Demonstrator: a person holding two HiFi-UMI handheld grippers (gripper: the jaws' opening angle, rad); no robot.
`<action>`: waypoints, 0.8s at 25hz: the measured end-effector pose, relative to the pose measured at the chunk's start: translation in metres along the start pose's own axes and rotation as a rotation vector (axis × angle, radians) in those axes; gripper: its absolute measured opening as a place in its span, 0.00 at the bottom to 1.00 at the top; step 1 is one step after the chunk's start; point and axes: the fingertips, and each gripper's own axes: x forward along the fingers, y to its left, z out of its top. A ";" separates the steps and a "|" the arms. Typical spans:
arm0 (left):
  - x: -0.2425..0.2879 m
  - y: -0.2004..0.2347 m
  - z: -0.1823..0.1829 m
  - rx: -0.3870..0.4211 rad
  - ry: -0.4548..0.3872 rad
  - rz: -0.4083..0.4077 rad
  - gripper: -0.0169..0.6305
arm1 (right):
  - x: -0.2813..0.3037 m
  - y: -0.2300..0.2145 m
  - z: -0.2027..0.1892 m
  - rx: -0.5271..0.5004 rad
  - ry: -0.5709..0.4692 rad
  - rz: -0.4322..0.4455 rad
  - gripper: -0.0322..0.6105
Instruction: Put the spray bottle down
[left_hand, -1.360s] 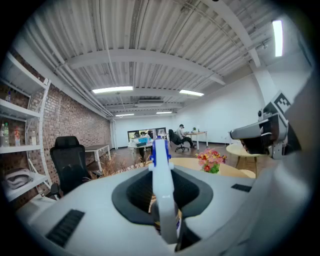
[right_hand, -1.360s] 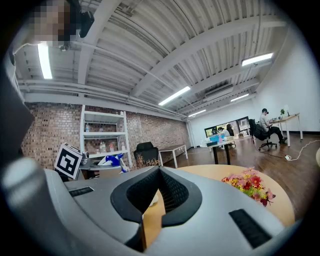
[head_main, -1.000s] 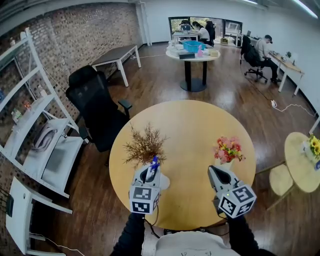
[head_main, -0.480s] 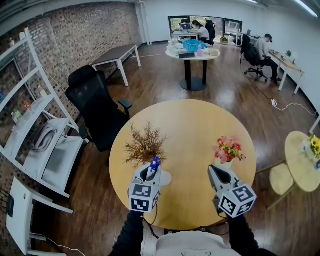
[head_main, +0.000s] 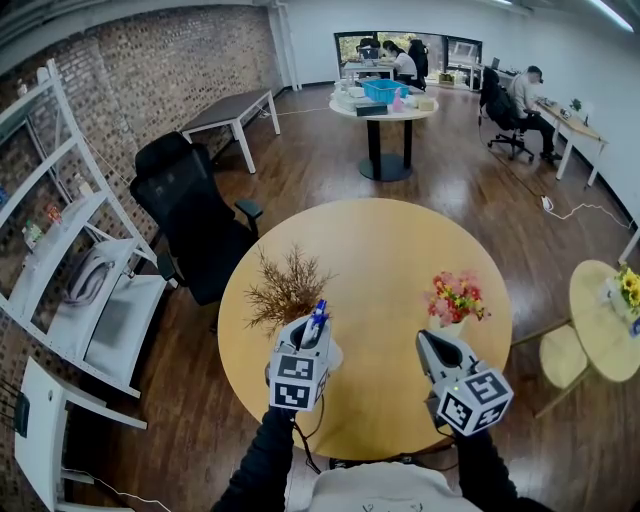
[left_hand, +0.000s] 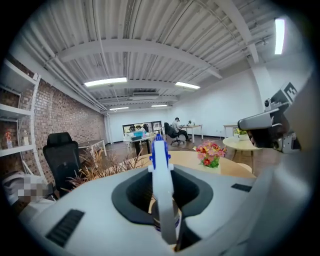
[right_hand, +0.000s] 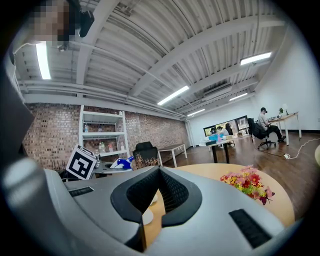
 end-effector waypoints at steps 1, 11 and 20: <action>0.003 0.001 0.001 0.003 -0.007 0.008 0.15 | 0.000 0.000 0.001 0.000 -0.001 -0.001 0.02; 0.025 0.016 0.010 -0.011 -0.077 0.077 0.17 | -0.008 -0.003 -0.001 0.013 0.005 -0.013 0.02; 0.036 0.019 0.012 -0.036 -0.132 0.091 0.25 | -0.014 -0.004 -0.001 0.015 0.004 -0.023 0.02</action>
